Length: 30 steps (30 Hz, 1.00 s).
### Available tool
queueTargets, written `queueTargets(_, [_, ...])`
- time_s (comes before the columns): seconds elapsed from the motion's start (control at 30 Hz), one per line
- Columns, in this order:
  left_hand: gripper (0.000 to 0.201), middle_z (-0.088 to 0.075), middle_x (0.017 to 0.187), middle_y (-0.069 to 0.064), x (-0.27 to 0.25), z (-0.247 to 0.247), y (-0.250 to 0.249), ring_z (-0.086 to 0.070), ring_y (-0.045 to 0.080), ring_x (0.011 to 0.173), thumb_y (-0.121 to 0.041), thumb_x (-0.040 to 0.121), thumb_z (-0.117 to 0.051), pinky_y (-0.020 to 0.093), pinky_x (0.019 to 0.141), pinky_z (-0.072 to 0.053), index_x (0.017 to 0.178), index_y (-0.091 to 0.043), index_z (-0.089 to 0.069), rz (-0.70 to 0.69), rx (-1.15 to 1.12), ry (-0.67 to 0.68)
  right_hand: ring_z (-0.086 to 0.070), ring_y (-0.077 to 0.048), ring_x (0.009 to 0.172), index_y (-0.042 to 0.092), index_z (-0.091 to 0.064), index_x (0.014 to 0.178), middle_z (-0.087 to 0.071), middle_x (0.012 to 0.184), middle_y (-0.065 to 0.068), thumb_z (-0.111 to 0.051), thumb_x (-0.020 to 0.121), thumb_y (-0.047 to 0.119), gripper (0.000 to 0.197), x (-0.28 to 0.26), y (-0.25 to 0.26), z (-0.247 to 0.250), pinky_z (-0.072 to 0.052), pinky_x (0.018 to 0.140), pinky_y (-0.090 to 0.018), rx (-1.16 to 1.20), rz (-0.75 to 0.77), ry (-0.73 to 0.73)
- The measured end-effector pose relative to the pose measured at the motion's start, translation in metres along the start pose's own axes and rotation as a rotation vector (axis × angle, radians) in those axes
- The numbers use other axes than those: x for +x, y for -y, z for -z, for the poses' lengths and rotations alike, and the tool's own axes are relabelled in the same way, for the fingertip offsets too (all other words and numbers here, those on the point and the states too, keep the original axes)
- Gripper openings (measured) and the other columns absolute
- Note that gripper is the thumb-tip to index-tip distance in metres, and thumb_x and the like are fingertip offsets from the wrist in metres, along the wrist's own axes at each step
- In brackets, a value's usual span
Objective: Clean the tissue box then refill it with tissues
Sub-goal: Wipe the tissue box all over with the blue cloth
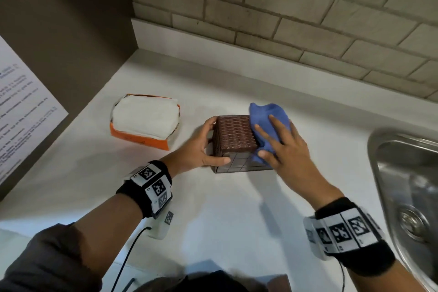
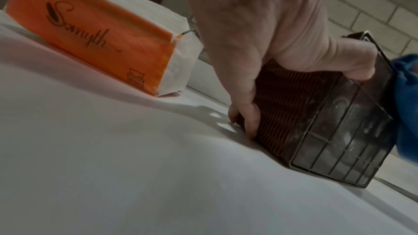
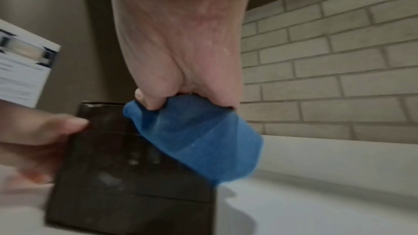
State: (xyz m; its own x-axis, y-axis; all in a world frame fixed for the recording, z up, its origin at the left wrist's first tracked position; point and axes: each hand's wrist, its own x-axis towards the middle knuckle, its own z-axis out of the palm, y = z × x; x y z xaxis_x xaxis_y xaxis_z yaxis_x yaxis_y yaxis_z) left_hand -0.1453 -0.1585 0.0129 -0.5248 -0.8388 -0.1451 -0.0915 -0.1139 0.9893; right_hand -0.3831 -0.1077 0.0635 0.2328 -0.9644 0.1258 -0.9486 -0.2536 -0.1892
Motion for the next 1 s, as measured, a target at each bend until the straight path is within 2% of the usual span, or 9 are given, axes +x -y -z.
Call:
queueTargets(0.13, [0.092,-0.042,0.14,-0.011,0.0,0.002,0.0,-0.055,0.002,0.123,0.011,0.076,-0.077,0.02,0.09,-0.053,0.14,-0.034,-0.029,-0.055,-0.044,-0.022,-0.041,-0.045,0.132,0.035,-0.041,0.143,-0.039,0.152,-0.002,-0.031,0.086,0.061,0.063,0.017,0.038,-0.013,-0.041,0.099,-0.051,-0.123,0.097,0.031])
queueTargets(0.3, [0.097,-0.039,0.136,-0.023,-0.002,0.005,-0.003,-0.05,0.001,0.126,0.004,0.076,-0.08,0.026,0.068,-0.058,0.139,-0.046,-0.025,0.001,-0.043,-0.044,-0.024,-0.033,0.144,0.034,-0.032,0.147,-0.02,0.16,-0.001,-0.047,0.091,0.044,0.058,0.007,-0.015,-0.001,-0.032,0.113,-0.05,0.021,0.113,0.055])
queueTargets(0.37, [0.098,-0.038,0.138,-0.019,-0.002,0.004,-0.004,-0.049,0.004,0.127,0.004,0.077,-0.079,0.024,0.071,-0.059,0.142,-0.043,-0.022,-0.001,-0.026,-0.041,-0.022,-0.036,0.145,0.032,-0.033,0.147,-0.021,0.16,-0.003,-0.058,0.09,0.031,0.062,0.004,-0.023,0.001,-0.034,0.112,-0.052,0.034,0.08,0.046])
queueTargets(0.43, [0.097,-0.04,0.139,-0.015,-0.001,0.003,-0.005,-0.051,0.008,0.128,0.006,0.077,-0.078,0.025,0.079,-0.06,0.142,-0.04,-0.023,-0.004,-0.023,-0.037,-0.03,-0.043,0.14,0.031,-0.036,0.146,-0.029,0.157,-0.005,-0.064,0.087,0.033,0.066,0.012,-0.008,-0.001,-0.039,0.107,-0.053,-0.113,0.135,0.059])
queueTargets(0.6, [0.09,-0.053,0.131,-0.02,0.0,0.005,-0.004,-0.056,0.005,0.125,0.011,0.079,-0.074,0.021,0.085,-0.055,0.147,-0.027,-0.027,-0.004,-0.051,-0.02,-0.035,-0.039,0.138,0.036,-0.031,0.147,-0.027,0.158,0.0,-0.035,0.09,0.055,0.06,0.033,0.032,-0.007,-0.037,0.106,-0.047,-0.187,0.262,0.137])
queueTargets(0.67, [0.09,-0.049,0.133,-0.018,0.0,0.005,-0.004,-0.056,0.006,0.123,0.011,0.078,-0.075,0.018,0.081,-0.055,0.144,-0.03,-0.029,-0.011,-0.045,-0.027,-0.031,-0.033,0.141,0.037,-0.032,0.146,-0.025,0.158,0.003,-0.027,0.089,0.062,0.063,0.028,0.017,-0.002,-0.031,0.11,-0.042,-0.135,0.24,0.134])
queueTargets(0.8, [0.092,-0.045,0.129,-0.018,0.0,0.003,-0.004,-0.055,0.0,0.116,0.013,0.077,-0.074,0.015,0.074,-0.055,0.138,-0.038,-0.027,-0.009,-0.06,-0.048,-0.029,-0.029,0.142,0.036,-0.038,0.144,-0.026,0.158,0.002,-0.013,0.091,0.069,0.068,0.018,-0.008,-0.003,-0.029,0.113,-0.046,0.006,0.099,0.043])
queueTargets(0.9, [0.092,-0.045,0.13,-0.015,0.001,0.002,0.0,-0.056,0.002,0.116,0.014,0.078,-0.074,0.017,0.07,-0.056,0.14,-0.036,-0.026,-0.015,-0.054,-0.054,-0.031,-0.033,0.14,0.04,-0.038,0.143,-0.031,0.156,0.002,-0.014,0.089,0.064,0.064,0.022,0.029,-0.014,-0.029,0.109,-0.045,-0.065,-0.117,-0.027])
queueTargets(1.0, [0.095,-0.043,0.139,-0.005,0.001,0.003,0.003,-0.056,0.012,0.123,0.013,0.076,-0.075,0.022,0.08,-0.057,0.142,-0.035,-0.026,-0.019,-0.075,-0.064,-0.037,-0.039,0.136,0.037,-0.043,0.141,-0.037,0.153,-0.002,-0.014,0.088,0.061,0.065,0.03,0.067,-0.019,-0.034,0.102,-0.05,-0.129,-0.236,-0.07])
